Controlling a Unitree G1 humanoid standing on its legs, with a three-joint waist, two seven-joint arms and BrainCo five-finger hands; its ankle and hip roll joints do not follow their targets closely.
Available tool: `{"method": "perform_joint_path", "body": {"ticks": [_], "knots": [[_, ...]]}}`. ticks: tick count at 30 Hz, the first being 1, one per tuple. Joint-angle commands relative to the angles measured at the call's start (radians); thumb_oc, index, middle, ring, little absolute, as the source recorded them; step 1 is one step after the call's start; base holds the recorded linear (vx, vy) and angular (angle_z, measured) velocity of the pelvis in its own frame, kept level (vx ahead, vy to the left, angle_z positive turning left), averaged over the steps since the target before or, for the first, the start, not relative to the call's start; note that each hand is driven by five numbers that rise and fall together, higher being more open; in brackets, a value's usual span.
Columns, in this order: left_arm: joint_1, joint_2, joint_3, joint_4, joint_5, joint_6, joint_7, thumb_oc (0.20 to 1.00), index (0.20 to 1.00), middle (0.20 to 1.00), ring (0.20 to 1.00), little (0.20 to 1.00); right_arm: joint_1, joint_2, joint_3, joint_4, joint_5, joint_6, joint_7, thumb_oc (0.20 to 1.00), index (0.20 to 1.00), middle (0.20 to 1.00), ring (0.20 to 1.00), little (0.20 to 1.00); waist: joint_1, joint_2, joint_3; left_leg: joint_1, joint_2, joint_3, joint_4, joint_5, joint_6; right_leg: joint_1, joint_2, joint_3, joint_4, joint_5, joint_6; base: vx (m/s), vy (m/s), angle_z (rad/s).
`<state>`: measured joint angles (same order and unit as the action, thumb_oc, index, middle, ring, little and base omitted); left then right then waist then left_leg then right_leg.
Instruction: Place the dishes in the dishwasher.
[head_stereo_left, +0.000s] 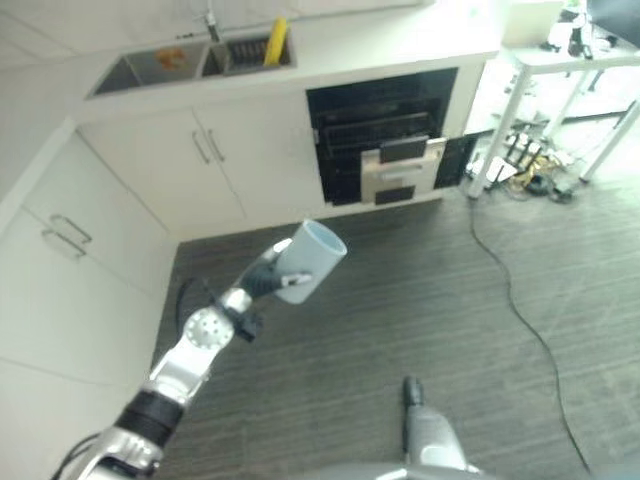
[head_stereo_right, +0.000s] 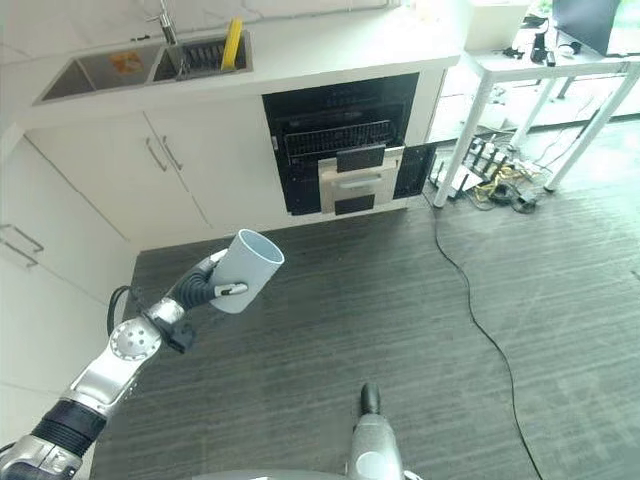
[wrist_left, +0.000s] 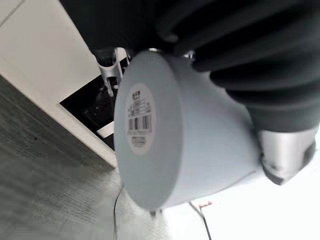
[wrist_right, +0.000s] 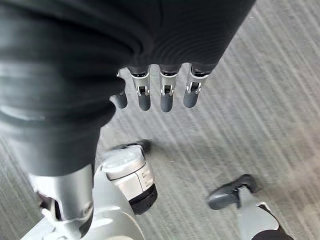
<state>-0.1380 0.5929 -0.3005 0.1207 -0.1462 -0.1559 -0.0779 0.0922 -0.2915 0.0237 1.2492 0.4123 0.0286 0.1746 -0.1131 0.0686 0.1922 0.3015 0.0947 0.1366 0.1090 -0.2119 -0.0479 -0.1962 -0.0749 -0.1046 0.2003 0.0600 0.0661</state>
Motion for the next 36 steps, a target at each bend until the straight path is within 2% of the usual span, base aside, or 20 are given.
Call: {"method": "perform_joint_path", "body": {"ticks": [1, 3, 4, 5, 6, 7, 8, 9, 11, 13, 14, 18, 20, 22, 24, 27, 30, 32, 34, 36], "knots": [[-0.076, 0.014, 0.041, -0.083, 0.008, -0.059, 0.079, 0.200, 0.200, 0.200, 0.200, 0.200, 0.014, -0.037, 0.031, 0.014, -0.191, -0.033, -0.032, 1.000, 1.000, 1.000, 1.000, 1.000, -0.023, -0.036, -0.051, -0.174, -0.137, -0.041, 0.083, -0.025, 0.089, 0.097, -0.016, 0.043, -0.017, -0.105, 0.087, 0.48, -0.505, -0.31], [-0.068, -0.001, 0.045, -0.107, 0.002, -0.045, 0.105, 0.200, 0.200, 0.200, 0.200, 0.200, -0.020, -0.072, 0.093, 0.032, -0.239, -0.021, -0.077, 1.000, 1.000, 1.000, 1.000, 1.000, 0.007, -0.046, -0.060, -0.303, -0.121, -0.039, 0.392, 0.104, 0.044, 0.171, 0.015, 0.030, -0.040, -0.153, 0.015, 0.41, -0.473, -0.14], [-0.062, -0.008, 0.055, -0.114, -0.002, -0.037, 0.101, 0.200, 0.200, 0.200, 0.200, 0.200, -0.026, -0.076, 0.097, 0.034, -0.236, -0.012, -0.082, 1.000, 1.000, 1.000, 1.000, 1.000, 0.014, -0.051, -0.059, -0.366, -0.103, -0.033, 0.498, 0.126, 0.039, 0.187, 0.016, 0.013, -0.041, -0.162, -0.005, 0.31, -0.350, 0.28], [-0.061, -0.013, 0.065, -0.111, -0.010, -0.029, 0.065, 0.200, 0.200, 0.200, 0.200, 0.200, -0.029, -0.075, 0.092, 0.047, -0.223, -0.015, -0.094, 1.000, 1.000, 1.000, 1.000, 1.000, 0.032, -0.050, -0.052, -0.437, -0.087, -0.030, 0.524, 0.123, 0.047, 0.219, 0.021, -0.016, -0.042, -0.181, -0.022, 0.29, -0.174, 0.75], [-0.060, -0.013, 0.065, -0.104, -0.017, -0.028, 0.048, 0.200, 0.200, 0.200, 0.200, 0.200, -0.037, -0.073, 0.089, 0.055, -0.207, -0.014, -0.091, 1.000, 1.000, 1.000, 1.000, 1.000, 0.039, -0.044, -0.049, -0.426, -0.088, -0.019, 0.443, 0.109, 0.052, 0.237, 0.025, -0.026, -0.048, -0.190, -0.021, 0.52, 0.073, 0.54], [-0.050, 0.005, 0.057, -0.102, -0.030, -0.023, 0.069, 0.200, 0.200, 0.200, 0.200, 0.200, -0.044, -0.066, 0.081, 0.051, -0.202, -0.004, -0.085, 1.000, 1.000, 1.000, 1.000, 1.000, 0.038, -0.022, -0.052, -0.343, -0.048, -0.001, 0.122, 0.134, 0.038, 0.263, 0.037, -0.039, -0.079, -0.200, -0.003, 0.58, 0.248, 0.52], [-0.049, 0.012, 0.055, -0.100, -0.040, -0.025, 0.073, 0.200, 0.200, 0.200, 0.200, 0.200, -0.042, -0.068, 0.082, 0.052, -0.193, 0.003, -0.084, 1.000, 1.000, 1.000, 1.000, 1.000, 0.045, -0.017, -0.048, -0.336, -0.013, -0.005, -0.004, 0.185, 0.009, 0.287, 0.034, -0.040, -0.099, -0.205, 0.011, 0.58, 0.303, -0.13], [-0.050, 0.009, 0.053, -0.102, -0.040, -0.027, 0.073, 0.200, 0.200, 0.200, 0.200, 0.200, -0.040, -0.069, 0.079, 0.058, -0.179, 0.001, -0.081, 1.000, 1.000, 1.000, 1.000, 1.000, 0.052, -0.011, -0.043, -0.361, 0.035, -0.003, -0.072, 0.258, -0.022, 0.309, 0.032, -0.044, -0.115, -0.210, 0.018, 0.40, 0.214, -0.14], [-0.042, 0.003, 0.057, -0.102, -0.036, -0.037, 0.058, 0.200, 0.200, 0.200, 0.200, 0.200, -0.030, -0.073, 0.068, 0.063, -0.162, -0.009, -0.089, 1.000, 1.000, 1.000, 1.000, 1.000, 0.058, -0.006, -0.030, -0.411, 0.096, 0.022, -0.098, 0.328, -0.044, 0.337, 0.014, -0.070, -0.120, -0.220, 0.029, 0.34, 0.242, 0.08], [-0.039, -0.006, 0.062, -0.091, -0.029, -0.049, 0.033, 0.200, 0.200, 0.200, 0.200, 0.200, -0.019, -0.073, 0.055, 0.057, -0.139, -0.005, -0.102, 1.000, 1.000, 1.000, 1.000, 1.000, 0.053, 0.000, -0.031, -0.402, 0.103, 0.057, -0.100, 0.321, -0.039, 0.339, 0.001, -0.098, -0.095, -0.239, 0.035, 0.36, 0.304, 0.32], [-0.036, -0.010, 0.060, -0.090, -0.020, -0.052, 0.031, 0.200, 0.200, 0.200, 0.200, 0.200, -0.017, -0.070, 0.050, 0.054, -0.125, 0.004, -0.107, 1.000, 1.000, 1.000, 1.000, 1.000, 0.054, 0.000, -0.031, -0.398, 0.092, 0.052, -0.097, 0.311, -0.033, 0.341, -0.002, -0.097, -0.084, -0.246, 0.036, 0.39, 0.314, -0.31], [-0.049, -0.019, 0.049, -0.080, 0.011, -0.086, 0.035, 0.200, 0.200, 0.200, 0.200, 0.200, 0.005, -0.059, 0.015, 0.057, -0.082, 0.006, -0.089, 1.000, 1.000, 1.000, 1.000, 1.000, 0.056, -0.001, -0.038, -0.367, 0.018, 0.029, -0.103, 0.264, 0.002, 0.348, -0.032, -0.093, -0.022, -0.276, 0.060, 0.34, 0.316, 0.02], [-0.068, -0.015, 0.038, -0.070, 0.017, -0.088, 0.027, 0.200, 0.200, 0.200, 0.200, 0.200, 0.015, -0.051, 0.002, 0.055, -0.066, -0.015, -0.079, 1.000, 1.000, 1.000, 1.000, 1.000, 0.053, 0.006, -0.040, -0.347, -0.011, 0.030, -0.126, 0.254, 0.023, 0.329, -0.038, -0.096, 0.058, -0.295, 0.072, 0.26, 0.255, 0.13], [-0.085, -0.009, 0.021, -0.062, 0.025, -0.082, 0.029, 0.200, 0.200, 0.200, 0.200, 0.200, 0.020, -0.035, 0.001, 0.023, -0.057, -0.040, -0.070, 1.000, 1.000, 1.000, 1.000, 1.000, 0.051, 0.013, -0.039, -0.309, -0.036, 0.053, -0.159, 0.236, 0.063, 0.231, -0.066, -0.119, 0.275, -0.242, 0.114, 0.25, 0.262, 0.24], [-0.094, 0.005, 0.010, -0.060, 0.025, -0.070, 0.051, 0.200, 0.200, 0.200, 0.200, 0.200, 0.011, -0.031, 0.016, -0.005, -0.078, -0.048, -0.075, 1.000, 1.000, 1.000, 1.000, 1.000, 0.046, 0.018, -0.029, -0.274, -0.044, 0.069, -0.182, 0.227, 0.073, 0.150, -0.074, -0.130, 0.354, -0.196, 0.132, 0.18, 0.153, 0.01], [-0.123, 0.009, -0.002, -0.066, 0.014, -0.051, 0.061, 0.200, 0.200, 0.200, 0.200, 0.200, -0.003, -0.036, 0.038, -0.017, -0.049, -0.028, -0.092, 1.000, 1.000, 1.000, 1.000, 1.000, 0.040, 0.012, -0.015, -0.251, -0.059, 0.057, -0.182, 0.209, 0.069, 0.145, -0.091, -0.132, 0.203, -0.175, 0.123, 0.15, -0.013, -0.19], [-0.116, 0.007, 0.000, -0.075, 0.015, -0.048, 0.059, 0.200, 0.200, 0.200, 0.200, 0.200, -0.005, -0.036, 0.030, -0.006, -0.052, -0.027, -0.096, 1.000, 1.000, 1.000, 1.000, 1.000, 0.034, -0.002, -0.008, -0.233, -0.072, 0.044, -0.187, 0.189, 0.068, 0.158, -0.136, -0.106, 0.044, -0.101, 0.145, 0.12, -0.104, 0.21], [-0.102, 0.008, 0.003, -0.083, 0.017, -0.049, 0.049, 0.200, 0.200, 0.200, 0.200, 0.200, -0.003, -0.029, 0.020, 0.007, -0.061, -0.035, -0.096, 1.000, 1.000, 1.000, 1.000, 1.000, 0.036, -0.007, -0.013, -0.219, -0.067, 0.048, -0.194, 0.178, 0.065, 0.164, -0.162, -0.101, -0.005, -0.062, 0.163, 0.14, -0.155, 0.42], [-0.093, 0.009, 0.005, -0.096, 0.028, -0.039, 0.051, 0.200, 0.200, 0.200, 0.200, 0.200, 0.001, -0.018, 0.015, 0.006, -0.083, -0.038, -0.096, 1.000, 1.000, 1.000, 1.000, 1.000, 0.038, -0.010, -0.019, -0.211, -0.053, 0.059, -0.196, 0.169, 0.062, 0.169, -0.177, -0.114, -0.021, -0.056, 0.172, 0.09, -0.201, 0.15], [-0.087, 0.011, 0.012, -0.104, 0.026, -0.028, 0.055, 0.200, 0.200, 0.200, 0.200, 0.200, 0.011, -0.011, 0.022, 0.005, -0.098, -0.046, -0.090, 1.000, 1.000, 1.000, 1.000, 1.000, 0.040, -0.014, -0.026, -0.205, -0.036, 0.075, -0.192, 0.165, 0.053, 0.190, -0.173, -0.133, -0.042, -0.088, 0.179, 0.05, -0.241, -0.08]]}}
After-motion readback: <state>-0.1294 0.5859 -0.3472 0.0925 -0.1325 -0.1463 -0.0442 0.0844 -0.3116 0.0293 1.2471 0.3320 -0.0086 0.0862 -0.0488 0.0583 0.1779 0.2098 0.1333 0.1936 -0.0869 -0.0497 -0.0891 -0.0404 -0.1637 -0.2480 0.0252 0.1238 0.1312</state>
